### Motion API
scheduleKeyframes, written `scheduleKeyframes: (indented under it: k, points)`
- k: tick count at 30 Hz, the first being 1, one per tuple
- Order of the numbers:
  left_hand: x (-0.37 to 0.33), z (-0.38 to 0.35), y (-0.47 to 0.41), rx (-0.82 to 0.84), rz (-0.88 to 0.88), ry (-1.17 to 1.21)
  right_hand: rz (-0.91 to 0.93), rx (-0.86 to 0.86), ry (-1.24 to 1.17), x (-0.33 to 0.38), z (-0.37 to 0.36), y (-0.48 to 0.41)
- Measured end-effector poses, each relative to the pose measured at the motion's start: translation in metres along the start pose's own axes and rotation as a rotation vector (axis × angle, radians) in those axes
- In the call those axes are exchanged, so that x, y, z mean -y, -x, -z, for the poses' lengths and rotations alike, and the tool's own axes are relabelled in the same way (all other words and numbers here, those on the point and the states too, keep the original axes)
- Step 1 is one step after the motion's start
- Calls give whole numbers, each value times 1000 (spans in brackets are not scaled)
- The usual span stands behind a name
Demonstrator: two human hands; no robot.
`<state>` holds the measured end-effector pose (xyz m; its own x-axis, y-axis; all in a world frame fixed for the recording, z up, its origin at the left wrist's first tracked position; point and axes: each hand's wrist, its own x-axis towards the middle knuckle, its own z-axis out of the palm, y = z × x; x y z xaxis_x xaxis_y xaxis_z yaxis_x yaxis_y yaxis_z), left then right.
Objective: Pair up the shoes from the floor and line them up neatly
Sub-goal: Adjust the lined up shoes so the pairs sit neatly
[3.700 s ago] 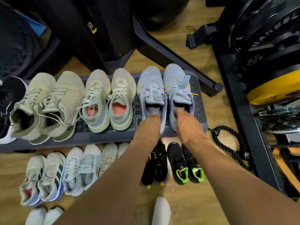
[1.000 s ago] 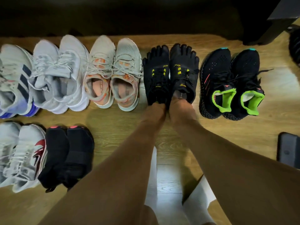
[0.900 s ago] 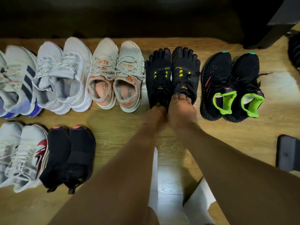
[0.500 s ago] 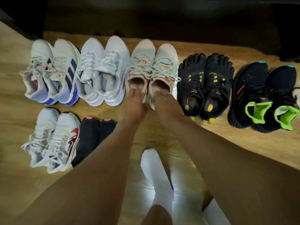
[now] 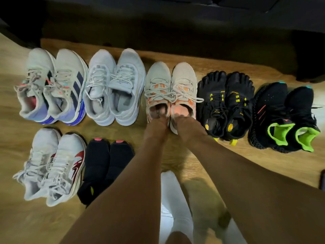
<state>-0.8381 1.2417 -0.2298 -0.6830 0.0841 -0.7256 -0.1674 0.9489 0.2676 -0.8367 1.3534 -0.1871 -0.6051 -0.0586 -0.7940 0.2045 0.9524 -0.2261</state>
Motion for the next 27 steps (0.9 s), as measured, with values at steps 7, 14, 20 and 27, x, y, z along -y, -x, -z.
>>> scheduleKeyframes:
  k: [7, 14, 20, 27]
  points:
    - [16, 53, 29, -116, -42, 214, 179, -89, -23, 48, 26, 34]
    - [89, 115, 53, -222, 120, 99, 326, -154, -45, 120, 29, 45]
    - [151, 109, 12, -47, 74, 51, 176, -93, -101, 173, 2, -10]
    - [182, 88, -10, -135, -28, -38, 94, -89, -22, 191, -41, -38]
